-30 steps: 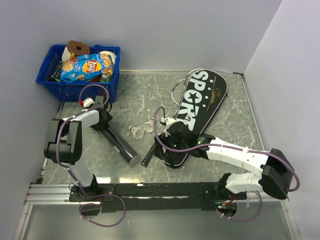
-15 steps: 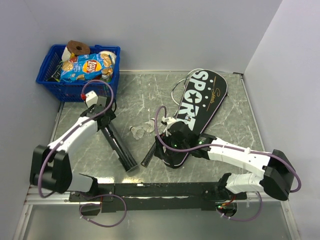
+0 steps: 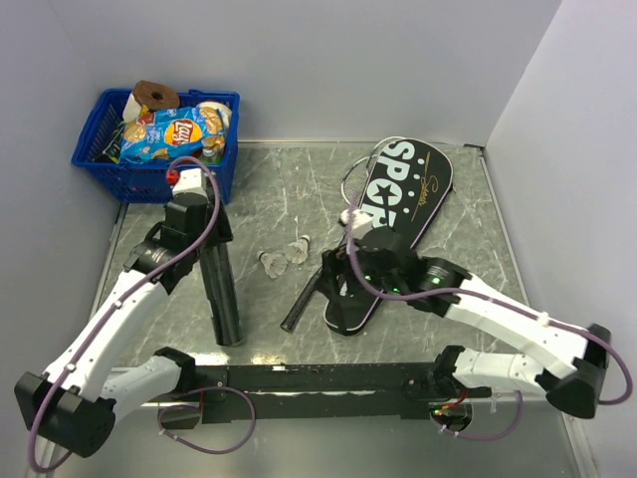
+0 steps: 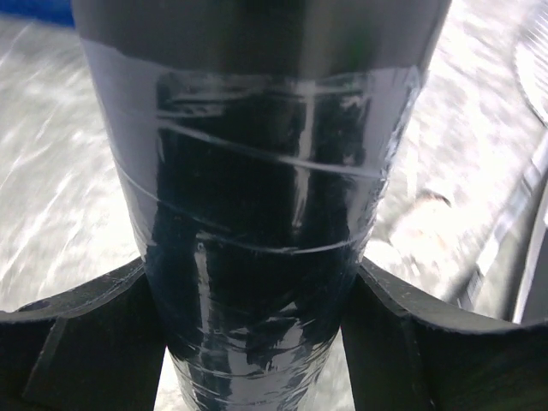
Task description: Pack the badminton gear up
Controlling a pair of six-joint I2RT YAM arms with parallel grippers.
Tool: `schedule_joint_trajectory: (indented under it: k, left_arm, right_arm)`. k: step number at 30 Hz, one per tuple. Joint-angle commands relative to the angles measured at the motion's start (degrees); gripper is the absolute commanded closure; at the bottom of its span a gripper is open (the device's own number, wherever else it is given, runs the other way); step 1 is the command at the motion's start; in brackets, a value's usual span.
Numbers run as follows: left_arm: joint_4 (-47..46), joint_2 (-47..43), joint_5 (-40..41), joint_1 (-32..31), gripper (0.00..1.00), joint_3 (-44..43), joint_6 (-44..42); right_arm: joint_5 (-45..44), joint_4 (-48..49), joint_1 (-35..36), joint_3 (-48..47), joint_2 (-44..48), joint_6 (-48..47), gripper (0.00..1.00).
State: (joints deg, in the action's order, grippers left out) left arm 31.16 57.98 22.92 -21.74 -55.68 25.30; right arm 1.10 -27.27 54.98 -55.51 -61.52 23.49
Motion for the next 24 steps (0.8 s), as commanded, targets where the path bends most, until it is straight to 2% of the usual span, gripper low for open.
schedule_joint_trajectory:
  k: [1, 8, 10, 16, 24]
  left_arm:
    - [-2.59, -3.04, -11.90, -3.47, 0.68, -2.77, -11.76]
    - [-6.01, -4.89, -25.71, -10.95, 0.68, -2.42, -18.35]
    - [-6.81, -4.80, -28.18, -14.81, 0.68, -2.42, -19.41]
    - [-6.73, -2.70, -28.02, -25.53, 0.71, -1.28, -21.78]
    - [-7.60, -1.99, -18.53, -39.85, 0.70, 3.64, -23.28]
  right_arm:
    - [-6.28, -5.60, -0.05, -4.17, 5.61, -3.36, 0.14]
    - [-7.78, -10.52, -0.49, -4.52, 12.64, -4.41, 0.15]
    - [-7.61, -12.37, -0.49, -4.61, 14.57, -4.50, 0.16]
    - [-2.52, -17.28, -0.40, -3.91, 19.75, -4.59, 0.20]
    - [4.51, -23.97, -0.40, -5.31, 26.97, -5.03, 0.21]
